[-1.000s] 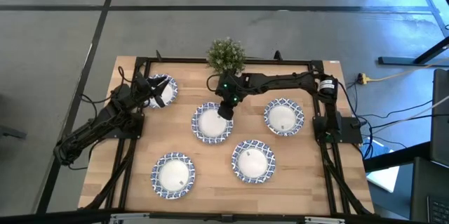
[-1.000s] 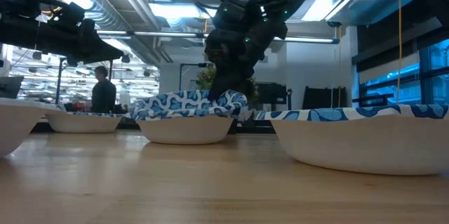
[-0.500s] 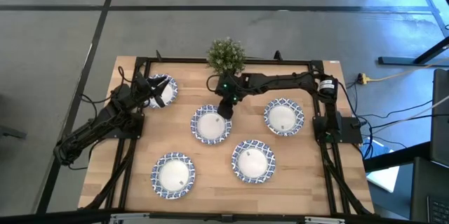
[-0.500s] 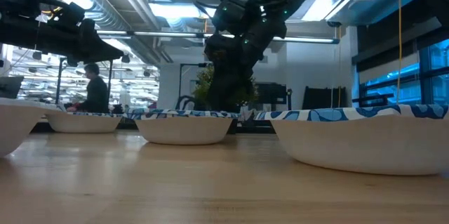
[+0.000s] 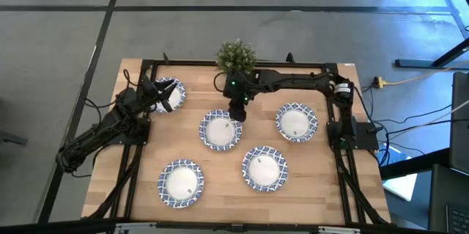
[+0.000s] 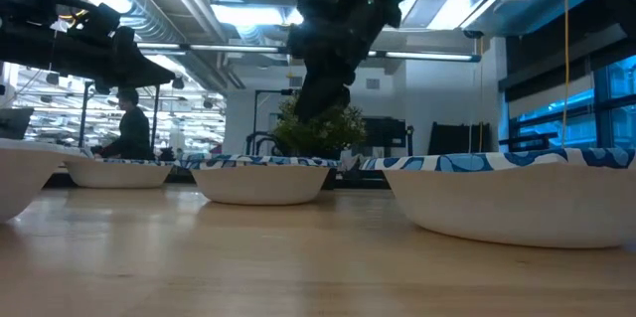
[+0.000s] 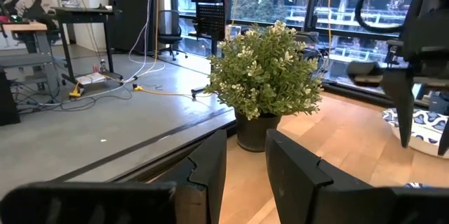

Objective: Nest bowls inside each other
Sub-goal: Stack the white bowl on the stacked white bowls

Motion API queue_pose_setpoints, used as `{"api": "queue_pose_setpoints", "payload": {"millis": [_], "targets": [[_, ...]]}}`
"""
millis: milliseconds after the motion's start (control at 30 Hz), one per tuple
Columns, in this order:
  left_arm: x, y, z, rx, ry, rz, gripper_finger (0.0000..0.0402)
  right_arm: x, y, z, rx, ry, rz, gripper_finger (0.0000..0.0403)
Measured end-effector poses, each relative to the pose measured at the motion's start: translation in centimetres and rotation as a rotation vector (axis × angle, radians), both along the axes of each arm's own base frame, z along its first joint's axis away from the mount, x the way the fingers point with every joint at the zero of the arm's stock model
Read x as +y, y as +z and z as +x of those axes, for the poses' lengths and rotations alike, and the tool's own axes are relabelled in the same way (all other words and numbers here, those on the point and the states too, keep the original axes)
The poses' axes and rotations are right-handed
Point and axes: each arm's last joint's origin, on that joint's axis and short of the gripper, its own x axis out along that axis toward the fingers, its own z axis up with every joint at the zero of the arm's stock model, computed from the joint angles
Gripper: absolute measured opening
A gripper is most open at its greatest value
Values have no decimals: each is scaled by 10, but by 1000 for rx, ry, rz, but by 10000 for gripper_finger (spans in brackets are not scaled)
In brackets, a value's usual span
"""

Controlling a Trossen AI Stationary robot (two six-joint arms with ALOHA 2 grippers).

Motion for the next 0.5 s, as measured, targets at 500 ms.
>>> {"api": "queue_pose_setpoints", "payload": {"millis": [500], "targets": [[0,0,0,-4,0,-3,95,-10,49,-83,-159,-92,-56,138]]}}
